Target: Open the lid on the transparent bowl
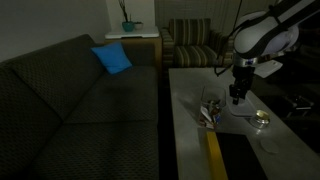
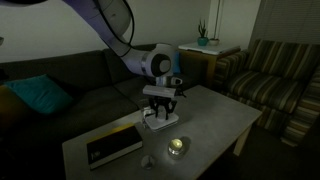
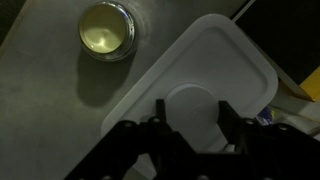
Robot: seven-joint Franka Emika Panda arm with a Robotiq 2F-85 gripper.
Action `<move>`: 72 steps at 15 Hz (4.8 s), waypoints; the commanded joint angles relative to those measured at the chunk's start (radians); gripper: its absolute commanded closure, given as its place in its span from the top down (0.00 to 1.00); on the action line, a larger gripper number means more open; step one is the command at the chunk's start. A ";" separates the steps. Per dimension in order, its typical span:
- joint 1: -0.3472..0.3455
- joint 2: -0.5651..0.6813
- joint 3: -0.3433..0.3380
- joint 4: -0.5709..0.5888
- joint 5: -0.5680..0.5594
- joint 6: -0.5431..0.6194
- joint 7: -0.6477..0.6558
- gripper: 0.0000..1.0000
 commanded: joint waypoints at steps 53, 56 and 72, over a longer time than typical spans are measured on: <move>0.005 0.067 -0.006 0.048 -0.007 0.016 -0.099 0.29; -0.028 0.068 0.001 0.047 0.010 -0.004 -0.101 0.29; -0.076 0.070 0.033 0.017 0.094 -0.144 -0.066 0.29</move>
